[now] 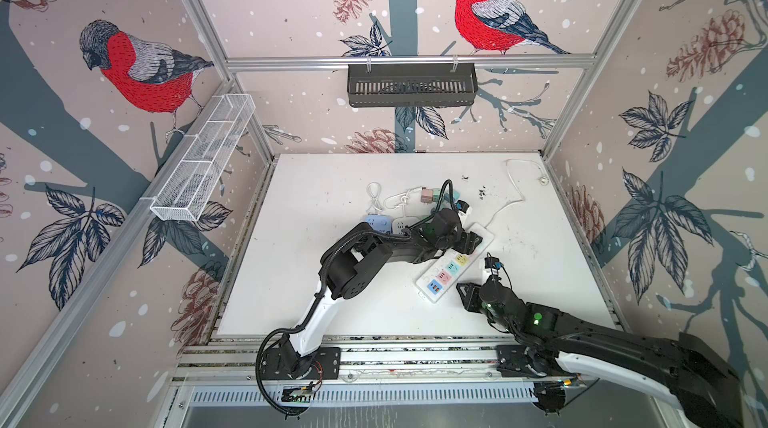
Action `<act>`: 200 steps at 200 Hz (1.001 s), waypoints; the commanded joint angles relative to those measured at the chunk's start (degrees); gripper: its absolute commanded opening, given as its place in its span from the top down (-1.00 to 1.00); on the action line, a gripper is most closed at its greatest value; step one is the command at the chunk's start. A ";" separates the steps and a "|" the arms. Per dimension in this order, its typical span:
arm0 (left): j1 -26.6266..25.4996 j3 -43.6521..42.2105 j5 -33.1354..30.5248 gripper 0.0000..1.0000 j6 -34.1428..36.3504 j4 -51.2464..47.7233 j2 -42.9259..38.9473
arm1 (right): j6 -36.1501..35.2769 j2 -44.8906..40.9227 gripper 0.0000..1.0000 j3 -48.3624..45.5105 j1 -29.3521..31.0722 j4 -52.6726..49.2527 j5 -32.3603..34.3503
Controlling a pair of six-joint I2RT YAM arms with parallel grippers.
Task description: Insert the plug
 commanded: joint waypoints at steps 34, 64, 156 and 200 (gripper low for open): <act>0.03 0.61 11.25 -0.43 4.72 1.37 -0.22 | 0.33 12.87 0.37 4.47 5.82 9.10 5.63; 0.04 -1.50 11.37 -0.46 6.66 1.67 -3.58 | 0.73 18.23 0.38 6.00 7.88 13.34 7.76; 8.85 -23.32 0.23 -0.71 4.53 10.59 -29.59 | -1.36 38.87 0.38 13.95 10.13 25.59 9.31; 10.92 -41.12 -15.56 -0.82 7.05 9.86 -55.86 | -7.56 44.33 0.35 22.35 8.82 23.82 8.25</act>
